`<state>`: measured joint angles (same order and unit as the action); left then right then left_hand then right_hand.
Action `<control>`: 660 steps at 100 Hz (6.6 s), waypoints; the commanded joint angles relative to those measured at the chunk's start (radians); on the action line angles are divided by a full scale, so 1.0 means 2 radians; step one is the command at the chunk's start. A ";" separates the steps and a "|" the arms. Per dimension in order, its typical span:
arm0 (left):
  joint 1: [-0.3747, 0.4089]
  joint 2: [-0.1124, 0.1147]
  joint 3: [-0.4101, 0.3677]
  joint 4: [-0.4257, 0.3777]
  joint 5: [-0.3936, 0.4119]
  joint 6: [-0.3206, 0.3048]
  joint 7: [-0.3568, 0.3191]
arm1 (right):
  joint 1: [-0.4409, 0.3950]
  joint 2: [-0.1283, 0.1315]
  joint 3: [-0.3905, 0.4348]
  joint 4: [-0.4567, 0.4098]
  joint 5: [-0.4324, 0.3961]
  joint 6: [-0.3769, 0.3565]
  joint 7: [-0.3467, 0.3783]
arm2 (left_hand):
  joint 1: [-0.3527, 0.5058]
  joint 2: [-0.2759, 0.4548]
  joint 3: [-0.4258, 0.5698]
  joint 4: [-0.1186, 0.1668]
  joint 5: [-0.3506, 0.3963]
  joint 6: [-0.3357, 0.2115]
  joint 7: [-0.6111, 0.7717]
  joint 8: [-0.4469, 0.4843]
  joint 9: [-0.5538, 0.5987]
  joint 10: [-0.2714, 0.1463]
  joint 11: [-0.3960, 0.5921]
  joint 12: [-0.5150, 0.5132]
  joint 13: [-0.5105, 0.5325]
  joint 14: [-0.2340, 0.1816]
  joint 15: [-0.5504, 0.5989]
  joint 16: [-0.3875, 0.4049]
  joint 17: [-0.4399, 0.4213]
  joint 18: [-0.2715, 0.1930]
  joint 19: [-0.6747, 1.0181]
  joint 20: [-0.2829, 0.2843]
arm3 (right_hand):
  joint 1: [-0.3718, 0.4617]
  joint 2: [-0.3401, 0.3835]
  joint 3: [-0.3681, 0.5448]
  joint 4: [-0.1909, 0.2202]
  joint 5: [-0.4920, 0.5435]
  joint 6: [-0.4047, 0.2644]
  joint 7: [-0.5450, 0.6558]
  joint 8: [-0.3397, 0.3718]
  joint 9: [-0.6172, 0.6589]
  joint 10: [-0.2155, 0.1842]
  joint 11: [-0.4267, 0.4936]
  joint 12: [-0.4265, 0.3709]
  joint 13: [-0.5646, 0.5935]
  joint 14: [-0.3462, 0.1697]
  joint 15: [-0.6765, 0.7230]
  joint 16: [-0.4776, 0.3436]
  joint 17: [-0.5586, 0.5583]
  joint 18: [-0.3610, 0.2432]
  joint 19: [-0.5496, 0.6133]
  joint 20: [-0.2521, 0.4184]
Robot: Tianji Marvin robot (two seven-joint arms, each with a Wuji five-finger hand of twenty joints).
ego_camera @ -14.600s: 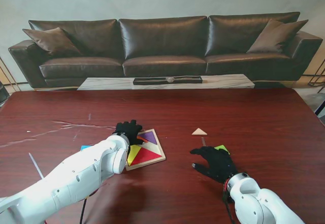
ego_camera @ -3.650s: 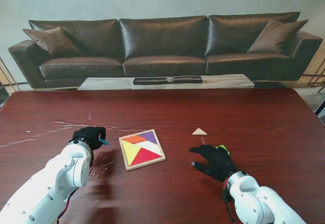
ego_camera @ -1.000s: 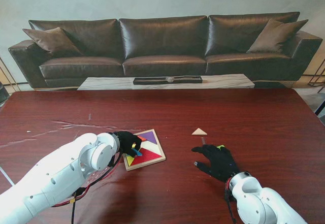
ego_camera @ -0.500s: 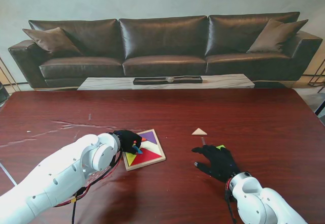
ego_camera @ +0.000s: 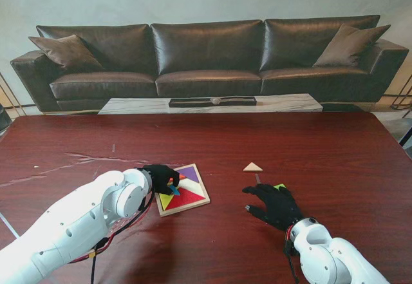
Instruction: Assemble the tangram pieces into a square
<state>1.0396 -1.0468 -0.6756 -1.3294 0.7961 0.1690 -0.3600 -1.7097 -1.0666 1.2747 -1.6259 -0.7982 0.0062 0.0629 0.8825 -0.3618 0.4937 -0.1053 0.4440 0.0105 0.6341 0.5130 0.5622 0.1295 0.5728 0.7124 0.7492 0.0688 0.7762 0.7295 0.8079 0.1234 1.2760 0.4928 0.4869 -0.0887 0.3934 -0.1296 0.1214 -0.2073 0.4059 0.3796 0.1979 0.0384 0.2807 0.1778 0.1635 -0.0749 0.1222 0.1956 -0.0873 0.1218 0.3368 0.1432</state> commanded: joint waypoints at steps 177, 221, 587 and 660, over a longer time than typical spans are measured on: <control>0.168 0.003 -0.126 -0.130 0.140 0.081 0.053 | 0.004 -0.001 -0.014 0.000 0.005 -0.002 0.004 | 0.021 0.173 -0.252 0.037 0.159 0.010 0.136 -0.040 -0.096 0.051 -0.094 -0.059 -0.135 0.062 -0.084 -0.034 -0.146 0.063 -0.051 0.075 | 0.011 0.017 -0.012 0.011 -0.016 -0.012 -0.011 0.010 -0.010 -0.002 -0.010 -0.004 -0.014 -0.014 -0.005 0.003 0.003 0.006 -0.035 0.021; 0.147 0.000 -0.098 -0.095 0.109 0.096 0.069 | 0.004 0.000 -0.014 -0.001 0.005 -0.001 0.006 | 0.028 0.172 -0.250 0.038 0.171 0.025 0.059 -0.070 -0.092 0.041 -0.096 -0.073 -0.142 0.069 -0.096 -0.043 -0.169 0.080 -0.057 0.080 | 0.011 0.017 -0.013 0.011 -0.016 -0.012 -0.010 0.010 -0.010 -0.002 -0.010 -0.004 -0.014 -0.014 -0.004 0.003 0.004 0.006 -0.039 0.025; 0.047 -0.031 0.000 0.052 0.029 -0.023 0.215 | 0.000 0.000 -0.005 -0.001 0.011 0.003 0.011 | 0.129 -0.048 0.006 0.007 0.029 -0.007 0.107 -0.033 0.111 0.000 -0.090 0.125 -0.015 0.022 -0.019 0.070 -0.054 -0.048 -0.085 0.054 | 0.013 0.017 -0.016 0.011 -0.016 -0.013 -0.008 0.007 -0.010 -0.003 -0.011 -0.005 -0.017 -0.015 -0.005 0.002 0.014 0.005 -0.083 0.060; 0.011 -0.045 0.033 0.092 0.002 -0.044 0.236 | -0.001 0.000 -0.003 -0.001 0.012 0.004 0.012 | 0.116 -0.047 0.041 0.004 0.043 -0.012 0.100 -0.042 0.065 -0.006 -0.074 0.078 -0.032 0.024 -0.064 0.064 -0.071 -0.043 -0.098 0.055 | 0.014 0.017 -0.018 0.011 -0.016 -0.012 -0.008 0.008 -0.010 -0.003 -0.010 -0.004 -0.016 -0.015 -0.005 0.003 0.016 0.006 -0.092 0.067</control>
<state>1.0665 -1.1335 -0.6081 -1.1456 0.8030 0.0829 0.1123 -1.7035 -1.0667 1.2690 -1.6230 -0.7720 0.0126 0.0827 1.0790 -0.4551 0.5188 -0.0826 0.4895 -0.0114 0.8272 0.4417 0.7265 0.1546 0.3900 0.8911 0.7034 0.1089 0.6699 0.8591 0.6775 0.0519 1.0825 0.5894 0.5043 -0.0794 0.3825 -0.1294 0.1215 -0.2073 0.3970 0.3902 0.1979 0.0384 0.2784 0.1774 0.1635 -0.0755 0.1222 0.1956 -0.0517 0.1345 0.1840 0.2515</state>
